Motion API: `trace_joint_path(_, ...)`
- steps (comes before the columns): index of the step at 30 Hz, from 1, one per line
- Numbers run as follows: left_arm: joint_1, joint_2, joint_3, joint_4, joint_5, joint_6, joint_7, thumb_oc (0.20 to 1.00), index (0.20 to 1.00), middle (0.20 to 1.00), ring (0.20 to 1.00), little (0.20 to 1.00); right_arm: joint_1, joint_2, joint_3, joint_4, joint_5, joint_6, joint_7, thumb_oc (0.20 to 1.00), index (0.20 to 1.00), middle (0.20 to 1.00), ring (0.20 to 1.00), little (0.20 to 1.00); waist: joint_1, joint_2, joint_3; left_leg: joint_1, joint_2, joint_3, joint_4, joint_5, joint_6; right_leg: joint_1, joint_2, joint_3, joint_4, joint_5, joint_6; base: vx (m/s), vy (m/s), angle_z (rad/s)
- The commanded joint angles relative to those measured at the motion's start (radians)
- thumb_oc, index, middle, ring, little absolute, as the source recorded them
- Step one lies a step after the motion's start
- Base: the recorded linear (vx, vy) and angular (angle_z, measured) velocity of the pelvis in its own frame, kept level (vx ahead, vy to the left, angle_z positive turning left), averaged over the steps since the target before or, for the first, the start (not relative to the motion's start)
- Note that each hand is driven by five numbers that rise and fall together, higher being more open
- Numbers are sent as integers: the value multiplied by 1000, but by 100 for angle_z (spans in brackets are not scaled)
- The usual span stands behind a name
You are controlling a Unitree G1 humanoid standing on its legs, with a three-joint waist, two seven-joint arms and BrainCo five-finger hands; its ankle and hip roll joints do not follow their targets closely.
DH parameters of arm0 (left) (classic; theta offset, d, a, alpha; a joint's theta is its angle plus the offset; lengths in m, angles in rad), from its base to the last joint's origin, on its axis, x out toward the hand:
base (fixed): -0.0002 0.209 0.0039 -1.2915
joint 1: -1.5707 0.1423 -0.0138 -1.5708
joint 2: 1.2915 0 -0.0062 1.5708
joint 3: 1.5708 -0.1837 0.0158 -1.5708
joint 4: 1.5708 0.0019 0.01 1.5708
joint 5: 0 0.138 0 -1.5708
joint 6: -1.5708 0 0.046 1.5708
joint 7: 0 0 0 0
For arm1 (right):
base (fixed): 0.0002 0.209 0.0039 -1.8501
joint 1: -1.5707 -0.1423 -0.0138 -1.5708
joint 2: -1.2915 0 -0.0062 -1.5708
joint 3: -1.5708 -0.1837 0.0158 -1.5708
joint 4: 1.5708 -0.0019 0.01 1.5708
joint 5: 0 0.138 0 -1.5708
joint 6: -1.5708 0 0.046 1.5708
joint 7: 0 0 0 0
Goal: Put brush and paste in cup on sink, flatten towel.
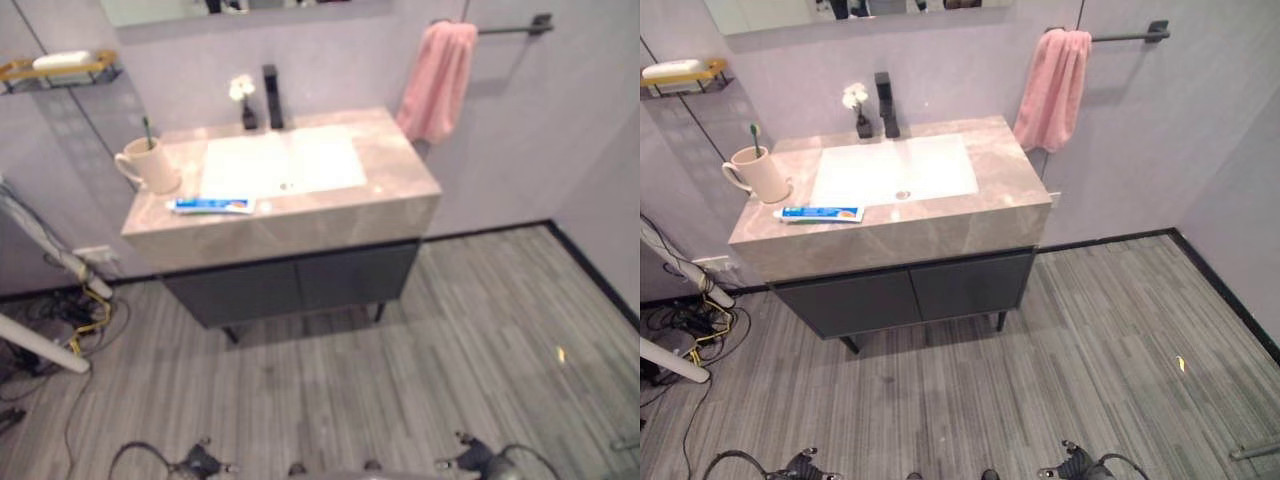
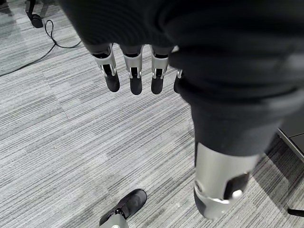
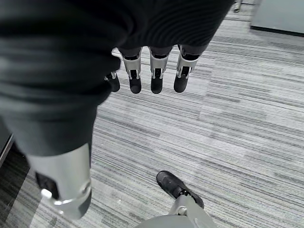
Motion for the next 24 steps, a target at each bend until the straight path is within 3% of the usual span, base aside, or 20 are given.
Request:
trace_joint_path(1,-43,21,17,49,-1,-8,10,1000,1000,1000,1000,1000,-20,30,15,31,28,-8,-13,1000,1000,1000,1000,1000,8,-57,0,18,-35,-18,13,-95,18,23,-32,65,4,-39,59,0,0,0)
trace_joint_path(5,-43,22,27,55,-13,-3,0,1000,1000,1000,1000,1000,-10,42,-7,40,91,-6,7,1000,1000,1000,1000,1000,5,-61,0,24,-32,-15,13,-97,16,28,-29,66,4,-42,57,-3,-4,-1)
trace_joint_path(20,-45,7,8,130,50,30,-21,1000,1000,1000,1000,1000,-36,57,19,80,54,15,5,1000,1000,1000,1000,1000,4,-60,-5,37,-26,-11,13,-99,13,41,-23,63,4,-46,52,0,0,0)
trace_joint_path(24,-46,4,39,143,3,37,-9,1000,1000,1000,1000,1000,-54,64,13,105,59,21,-9,1000,1000,1000,1000,1000,5,-60,-1,33,-25,-14,13,-96,14,38,-22,64,4,-42,50,0,0,0)
